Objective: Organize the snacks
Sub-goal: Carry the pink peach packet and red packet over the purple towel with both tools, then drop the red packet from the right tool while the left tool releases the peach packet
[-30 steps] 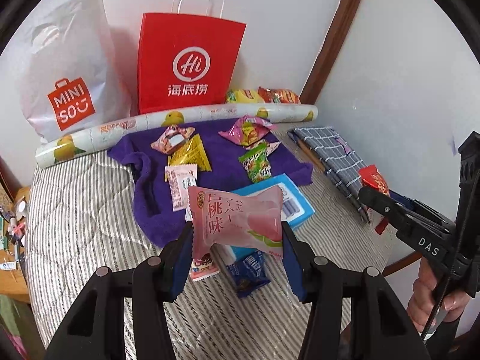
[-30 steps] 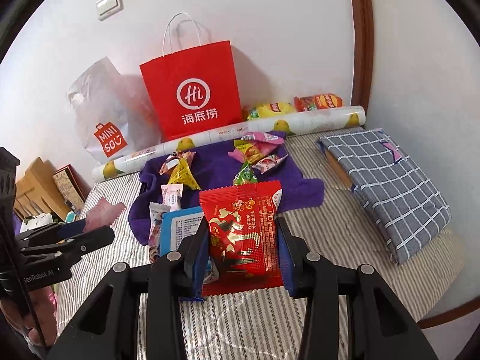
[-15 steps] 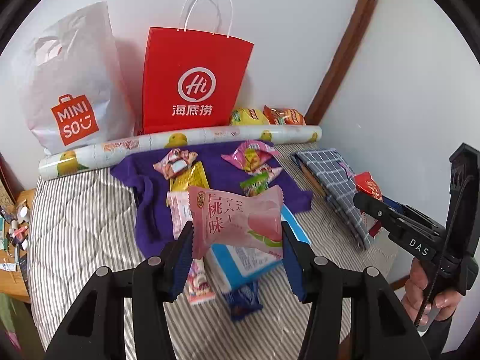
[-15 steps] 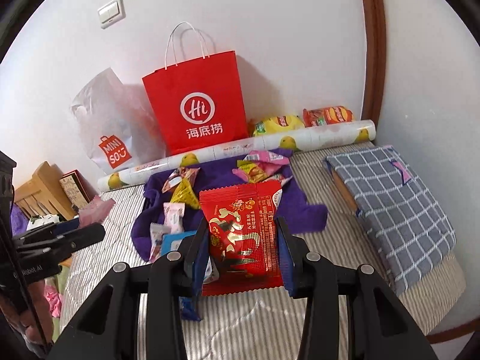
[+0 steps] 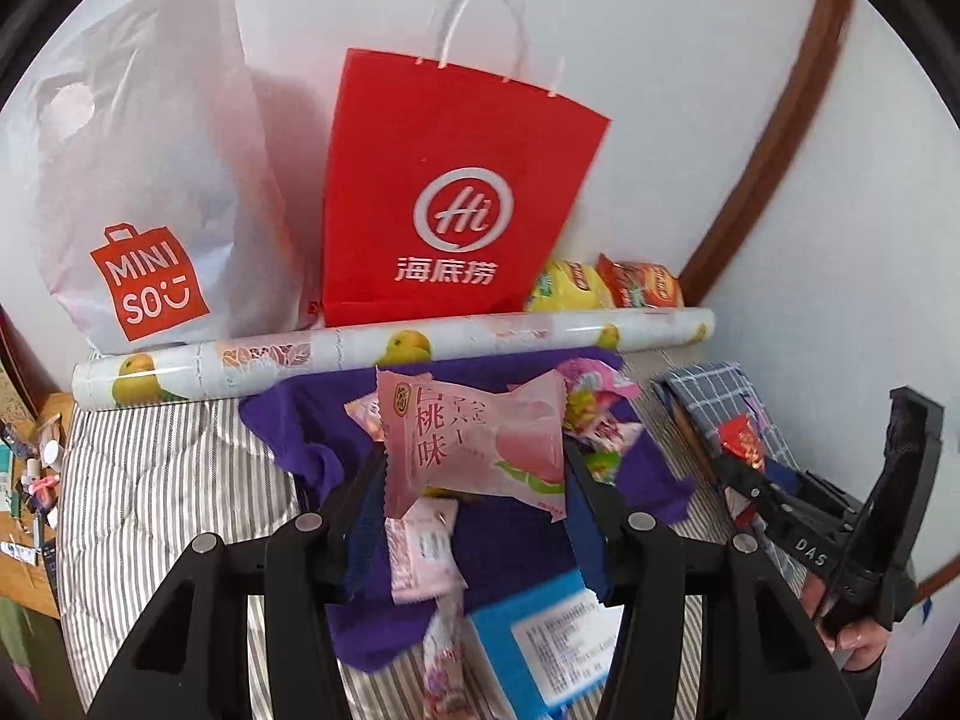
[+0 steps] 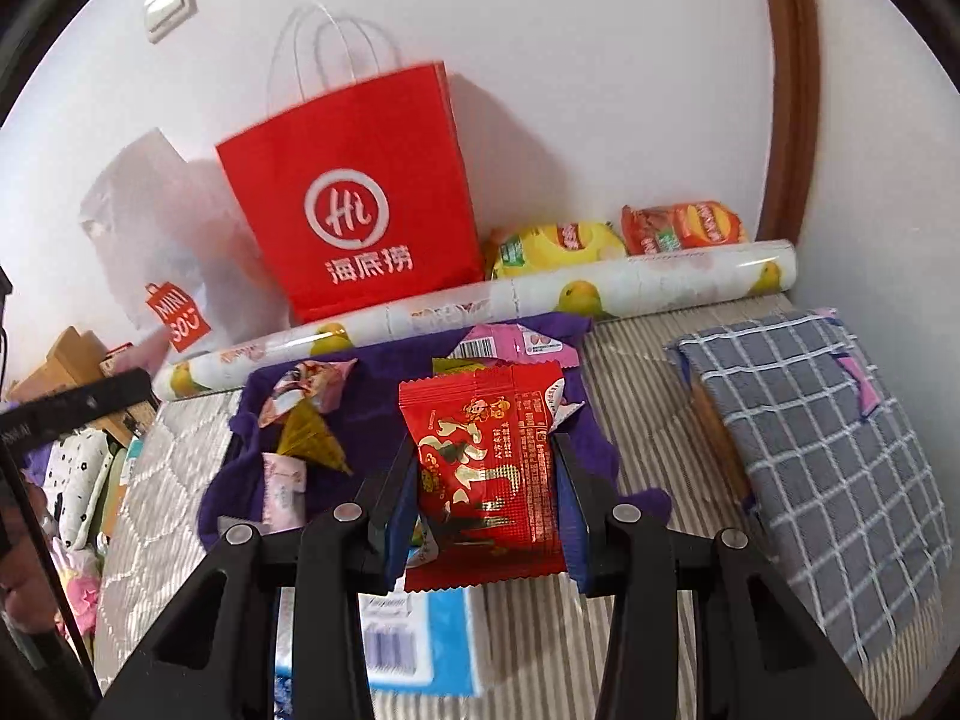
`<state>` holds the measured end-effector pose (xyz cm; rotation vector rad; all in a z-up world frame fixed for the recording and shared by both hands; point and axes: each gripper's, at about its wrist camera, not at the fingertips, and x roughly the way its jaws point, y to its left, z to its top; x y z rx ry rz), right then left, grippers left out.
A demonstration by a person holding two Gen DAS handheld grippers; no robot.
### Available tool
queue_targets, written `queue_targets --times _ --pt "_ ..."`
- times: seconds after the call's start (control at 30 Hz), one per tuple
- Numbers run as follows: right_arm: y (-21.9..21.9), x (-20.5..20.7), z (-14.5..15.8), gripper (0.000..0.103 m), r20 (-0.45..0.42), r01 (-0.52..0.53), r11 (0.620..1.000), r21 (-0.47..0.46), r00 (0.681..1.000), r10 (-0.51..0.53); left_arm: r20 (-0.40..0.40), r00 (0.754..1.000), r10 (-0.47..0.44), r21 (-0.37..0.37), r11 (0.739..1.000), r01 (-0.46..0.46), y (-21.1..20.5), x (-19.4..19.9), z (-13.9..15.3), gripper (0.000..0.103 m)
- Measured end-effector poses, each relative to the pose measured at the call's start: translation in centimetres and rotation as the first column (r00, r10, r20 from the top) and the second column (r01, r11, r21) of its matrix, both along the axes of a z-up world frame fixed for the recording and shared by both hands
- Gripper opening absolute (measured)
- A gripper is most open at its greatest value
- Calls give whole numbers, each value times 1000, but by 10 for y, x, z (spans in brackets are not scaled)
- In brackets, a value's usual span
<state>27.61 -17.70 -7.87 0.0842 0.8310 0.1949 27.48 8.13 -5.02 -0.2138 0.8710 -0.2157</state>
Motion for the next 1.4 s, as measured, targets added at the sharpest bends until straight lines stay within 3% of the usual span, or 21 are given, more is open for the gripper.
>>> queue_targets --times 0.33,0.77,1.0,1.2,1.3,1.4 --pt "-4 57 -59 41 -85 -18 1000 -14 996 16 -90 995 37 -21 999 -39 8 37 -44 51" --pt "0 72 -105 41 -158 -67 997 -31 986 61 -177 984 23 -12 1000 -26 -2 50 -95 52" --pt "5 70 -105 44 -154 -85 996 -39 985 78 -181 983 23 -10 1000 -25 -1 53 -103 53" --pt "4 58 -80 69 -94 -91 996 -23 992 89 -191 981 14 -23 1000 -19 -3 55 -109 53" --pt "6 50 -69 69 -67 -102 994 -37 993 99 -200 980 10 -38 999 -18 -3 57 -112 55" --pt "6 41 -62 69 -56 -91 995 -36 994 89 -217 976 1 -88 996 -21 1 57 -111 63"
